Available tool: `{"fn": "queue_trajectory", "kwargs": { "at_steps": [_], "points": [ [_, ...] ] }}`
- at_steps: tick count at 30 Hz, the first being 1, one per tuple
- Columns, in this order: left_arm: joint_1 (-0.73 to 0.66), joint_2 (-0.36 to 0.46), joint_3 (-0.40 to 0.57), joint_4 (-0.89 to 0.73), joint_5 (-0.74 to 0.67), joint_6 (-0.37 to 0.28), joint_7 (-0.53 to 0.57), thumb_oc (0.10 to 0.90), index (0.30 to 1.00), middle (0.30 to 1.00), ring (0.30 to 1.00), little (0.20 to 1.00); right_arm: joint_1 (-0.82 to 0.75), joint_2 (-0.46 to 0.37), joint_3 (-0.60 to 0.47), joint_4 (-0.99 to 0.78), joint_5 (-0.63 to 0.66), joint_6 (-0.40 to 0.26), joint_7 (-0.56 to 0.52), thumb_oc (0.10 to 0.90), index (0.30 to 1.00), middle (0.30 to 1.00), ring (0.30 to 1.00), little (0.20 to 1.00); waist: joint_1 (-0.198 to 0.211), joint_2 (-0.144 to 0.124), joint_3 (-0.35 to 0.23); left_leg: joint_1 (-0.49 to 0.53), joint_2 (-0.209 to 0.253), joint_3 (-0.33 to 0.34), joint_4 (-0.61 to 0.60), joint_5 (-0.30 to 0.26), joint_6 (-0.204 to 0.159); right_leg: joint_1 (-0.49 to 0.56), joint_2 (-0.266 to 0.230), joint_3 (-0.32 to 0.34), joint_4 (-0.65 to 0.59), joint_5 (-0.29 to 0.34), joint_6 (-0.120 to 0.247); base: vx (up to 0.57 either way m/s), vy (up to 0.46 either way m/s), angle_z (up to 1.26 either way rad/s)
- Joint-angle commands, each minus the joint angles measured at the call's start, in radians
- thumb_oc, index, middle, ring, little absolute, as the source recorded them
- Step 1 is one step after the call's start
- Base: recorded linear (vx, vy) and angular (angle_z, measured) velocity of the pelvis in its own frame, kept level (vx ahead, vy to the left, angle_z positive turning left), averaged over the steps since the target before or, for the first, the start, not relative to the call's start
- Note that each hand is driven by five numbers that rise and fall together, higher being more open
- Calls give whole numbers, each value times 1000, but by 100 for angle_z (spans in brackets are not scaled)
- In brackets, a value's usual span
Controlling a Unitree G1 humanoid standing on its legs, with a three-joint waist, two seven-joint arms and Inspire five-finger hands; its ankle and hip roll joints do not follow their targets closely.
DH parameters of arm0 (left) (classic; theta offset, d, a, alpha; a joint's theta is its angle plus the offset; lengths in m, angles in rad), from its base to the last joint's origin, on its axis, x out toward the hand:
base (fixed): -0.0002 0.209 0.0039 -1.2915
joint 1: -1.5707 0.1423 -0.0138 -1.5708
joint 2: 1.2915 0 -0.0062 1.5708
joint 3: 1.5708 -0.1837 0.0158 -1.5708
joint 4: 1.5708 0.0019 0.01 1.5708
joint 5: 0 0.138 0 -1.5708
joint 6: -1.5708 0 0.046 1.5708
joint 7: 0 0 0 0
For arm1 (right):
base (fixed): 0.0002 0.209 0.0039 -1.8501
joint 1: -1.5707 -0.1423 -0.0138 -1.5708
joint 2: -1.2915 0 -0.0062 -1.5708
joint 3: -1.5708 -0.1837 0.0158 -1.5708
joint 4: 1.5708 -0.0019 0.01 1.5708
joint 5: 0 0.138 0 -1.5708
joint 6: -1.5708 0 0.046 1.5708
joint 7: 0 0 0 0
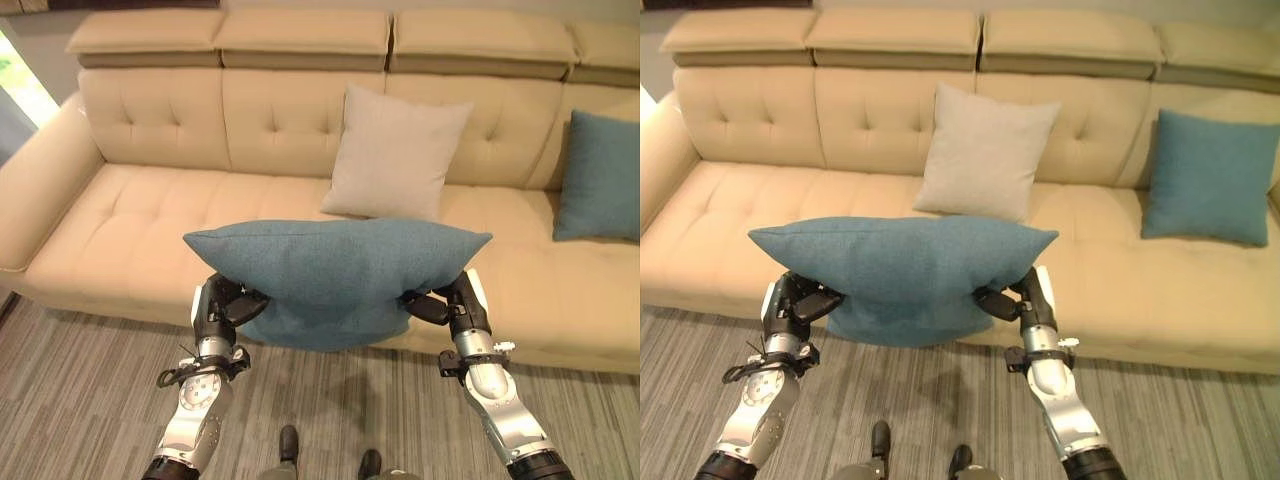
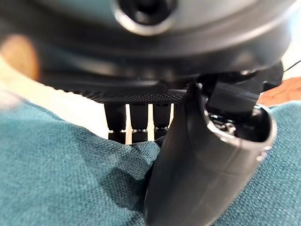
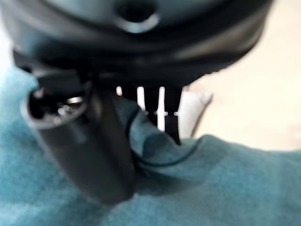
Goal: Pick up all the scattered cushions and arrange them neatly on the sofa.
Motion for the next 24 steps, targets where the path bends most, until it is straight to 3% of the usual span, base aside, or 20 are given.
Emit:
{"fn": "queue_trajectory", "kwargs": {
  "at_steps": [1,4,7,8,9,10,12,17,19,20,21,22,24],
  "points": [
    [-73,-7,-38,-118,66,-78,-82,400,300,300,300,300,-34,4,22,-161,-67,-105,31,400,300,300,300,300,14,-59,-103,14,37,24,20,-79,-78,27,-24,40,-134,45,78,5,-11,17],
    [-61,-6,-47,-110,70,-70,-95,400,300,300,300,300,-31,-5,14,-162,-76,-104,30,400,300,300,300,300,18,-61,-99,-3,33,24,21,-75,-81,30,-27,17,-147,52,81,-46,23,37],
    [-61,-5,-53,-104,60,-66,-101,400,300,300,300,300,-46,-13,7,-164,-78,-100,20,400,300,300,300,300,17,-71,-80,-68,28,46,106,-93,-76,14,-51,-23,-149,66,83,-102,53,41],
    [-65,-8,-53,-103,53,-67,-102,400,300,300,300,300,-51,-16,7,-163,-81,-98,16,400,300,300,300,300,12,-77,-72,-85,34,90,139,-111,-66,9,-66,-40,-145,73,86,-98,144,64],
    [-70,-7,-58,-108,40,-69,-112,400,300,300,300,300,-64,-22,7,-172,-80,-94,17,400,300,300,300,300,-3,-84,-68,-104,54,192,187,-142,-39,-4,-94,-72,-144,87,94,-90,141,66],
    [-70,-7,-57,-108,40,-69,-112,400,300,300,300,300,-64,-23,7,-172,-80,-94,17,400,300,300,300,300,-3,-83,-68,-105,55,192,188,-143,-38,-5,-94,-71,-143,87,94,35,164,71],
    [-70,-4,-59,-111,34,-64,-125,400,300,300,300,300,-65,-25,6,-181,-80,-89,24,400,300,300,300,300,-16,-80,-77,-82,87,275,197,-176,-44,8,-106,-92,-146,79,106,122,156,73],
    [-27,13,-60,-127,65,-46,-149,400,300,300,300,300,-59,-8,19,-180,-100,-75,57,400,300,300,300,300,8,-93,-92,-60,26,226,149,-204,-9,27,-145,-92,-119,84,134,137,246,36],
    [-22,26,-57,-133,72,-42,-163,400,300,300,300,300,-58,8,19,-186,-103,-78,62,400,300,300,300,300,12,-104,-91,-56,-9,220,122,-190,23,5,-160,-58,-72,87,131,52,271,35],
    [-34,34,-59,-131,77,-42,-163,400,300,300,300,300,-61,16,15,-190,-107,-79,68,400,300,300,300,300,-11,-106,-82,-43,-34,182,93,-186,38,-40,-116,99,-19,66,123,33,223,45],
    [-35,34,-59,-131,77,-42,-163,400,300,300,300,300,-61,16,15,-189,-107,-79,68,400,300,300,300,300,-9,-106,-82,-43,-34,184,92,-186,38,-42,-117,101,-16,65,123,140,248,77],
    [-44,42,-62,-127,80,-44,-166,400,300,300,300,300,-66,16,15,-192,-106,-81,72,400,300,300,300,300,-21,-100,-78,-30,-58,149,65,-180,48,-84,-61,217,11,51,123,70,123,85],
    [-47,43,-63,-125,81,-42,-166,400,300,300,300,300,-67,16,15,-194,-106,-82,74,400,300,300,300,300,-23,-97,-77,-24,-66,134,52,-176,51,-99,-41,244,19,49,118,128,128,79]
  ]
}}
